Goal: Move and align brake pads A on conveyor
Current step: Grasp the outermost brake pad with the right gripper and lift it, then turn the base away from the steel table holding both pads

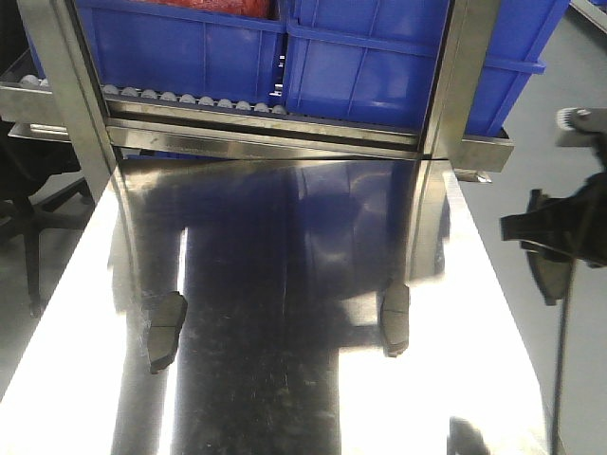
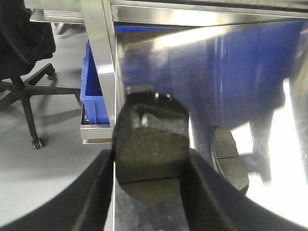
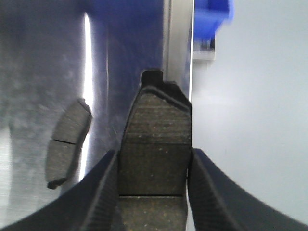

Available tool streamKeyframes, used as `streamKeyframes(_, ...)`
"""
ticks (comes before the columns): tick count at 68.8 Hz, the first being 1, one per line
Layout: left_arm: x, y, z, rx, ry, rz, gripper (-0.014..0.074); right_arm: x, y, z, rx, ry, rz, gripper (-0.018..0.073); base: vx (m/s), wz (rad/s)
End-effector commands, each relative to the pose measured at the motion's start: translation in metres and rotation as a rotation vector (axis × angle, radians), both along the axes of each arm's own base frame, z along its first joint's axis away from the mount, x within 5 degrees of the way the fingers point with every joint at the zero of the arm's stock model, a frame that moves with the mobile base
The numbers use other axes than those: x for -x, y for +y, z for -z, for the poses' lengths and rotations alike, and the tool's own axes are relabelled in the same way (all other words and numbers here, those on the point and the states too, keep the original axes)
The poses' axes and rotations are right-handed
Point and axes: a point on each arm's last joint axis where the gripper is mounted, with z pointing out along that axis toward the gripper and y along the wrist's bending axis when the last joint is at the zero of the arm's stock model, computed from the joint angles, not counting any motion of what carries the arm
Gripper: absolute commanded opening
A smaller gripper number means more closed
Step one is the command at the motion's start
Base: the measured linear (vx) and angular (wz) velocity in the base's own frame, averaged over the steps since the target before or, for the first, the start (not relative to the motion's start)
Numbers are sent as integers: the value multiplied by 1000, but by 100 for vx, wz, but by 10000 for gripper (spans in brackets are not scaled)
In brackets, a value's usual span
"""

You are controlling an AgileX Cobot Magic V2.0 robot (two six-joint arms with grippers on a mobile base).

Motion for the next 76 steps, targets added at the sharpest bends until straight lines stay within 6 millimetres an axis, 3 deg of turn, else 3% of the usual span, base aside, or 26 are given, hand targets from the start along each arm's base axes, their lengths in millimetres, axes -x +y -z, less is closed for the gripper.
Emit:
streamKeyframes(1,-4,-1,-18,29,-126,-2,-6,23,-3,-29,8,-213,-17,-6,0,0)
streamKeyframes(20,-4,-1,-18,29,-126,-2,-6,110,-11,-44,-16,-546,-15,-6,0,0)
streamKeyframes(39,-4,-1,-18,29,-126,-2,-6,169,-17,-33,-6,-780,-28,-6,0,0)
streamKeyframes(52,-4,-1,-18,29,-126,-2,-6,185,-19,-19,-9,-823,-26,-6,0,0)
streamKeyframes(76,-4,-1,-18,29,-126,-2,-6,185,-19,-17,18,-811,-28,-6,0,0)
